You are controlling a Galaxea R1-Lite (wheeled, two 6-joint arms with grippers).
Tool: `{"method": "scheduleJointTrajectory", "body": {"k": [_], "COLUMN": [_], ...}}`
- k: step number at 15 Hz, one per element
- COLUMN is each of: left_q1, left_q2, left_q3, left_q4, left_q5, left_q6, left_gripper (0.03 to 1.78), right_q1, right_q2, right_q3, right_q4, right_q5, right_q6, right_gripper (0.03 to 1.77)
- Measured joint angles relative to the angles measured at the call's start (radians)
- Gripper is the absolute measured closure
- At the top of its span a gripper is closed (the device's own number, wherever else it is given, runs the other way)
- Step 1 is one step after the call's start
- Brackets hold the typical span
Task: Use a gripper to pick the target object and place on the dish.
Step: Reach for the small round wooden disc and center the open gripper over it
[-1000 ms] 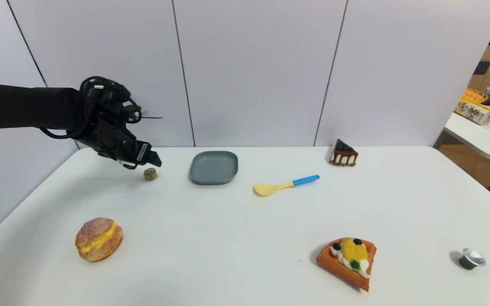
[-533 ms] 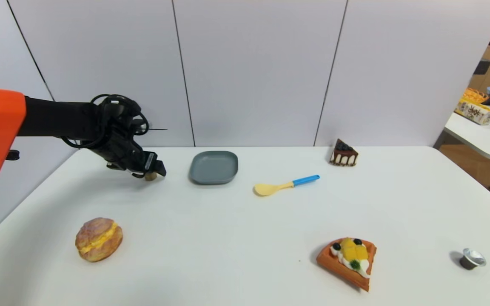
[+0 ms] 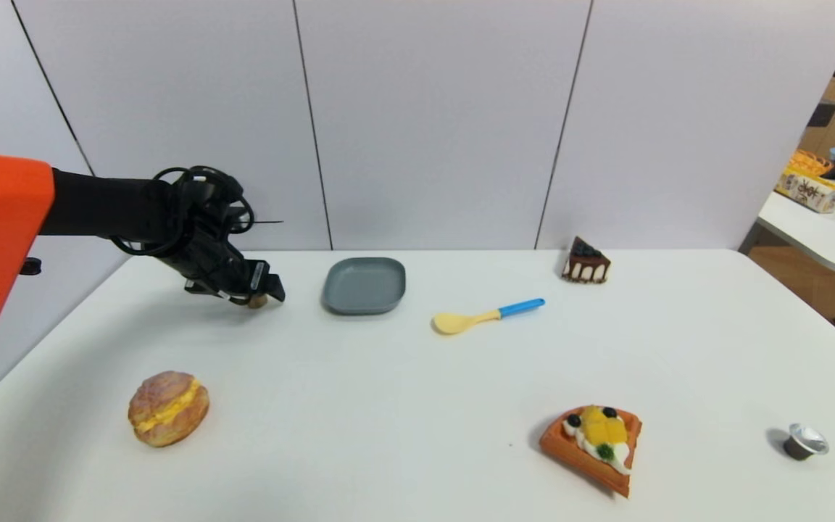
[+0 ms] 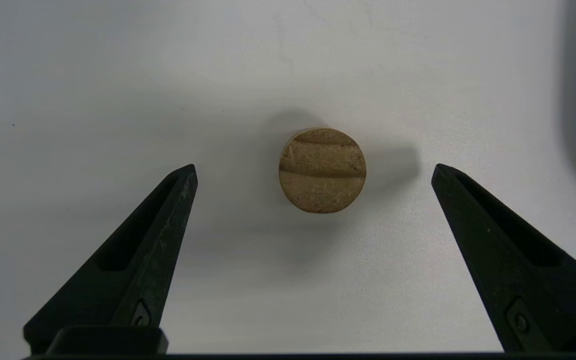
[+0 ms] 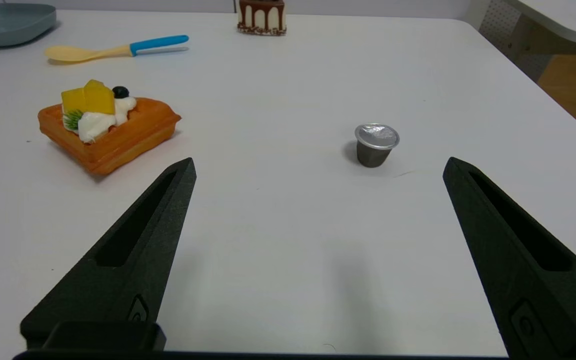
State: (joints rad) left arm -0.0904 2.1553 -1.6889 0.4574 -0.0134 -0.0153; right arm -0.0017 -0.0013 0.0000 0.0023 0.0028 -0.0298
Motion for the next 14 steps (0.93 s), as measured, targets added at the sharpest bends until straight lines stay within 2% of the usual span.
{"method": "scheduleJointTrajectory", "body": {"k": [13,14], "left_q1": [0.000,0.000], "left_q2": [0.008,0.009], "left_q3": [-0.001,-0.001], "left_q4": [0.003,0.003], "left_q5": [0.000,0.000], "left_q6": [-0.033,-0.033], "left_gripper": [0.12,0.25], "right_q1": [0.000,0.000], "right_q2": [0.000,0.000], "right_q3": [0.000,0.000], "right_q4": [0.000,0.000], "right_q5": [0.000,0.000], "right_q6": [-0.001,0.000], "right_gripper": [0.09,0.09]}}
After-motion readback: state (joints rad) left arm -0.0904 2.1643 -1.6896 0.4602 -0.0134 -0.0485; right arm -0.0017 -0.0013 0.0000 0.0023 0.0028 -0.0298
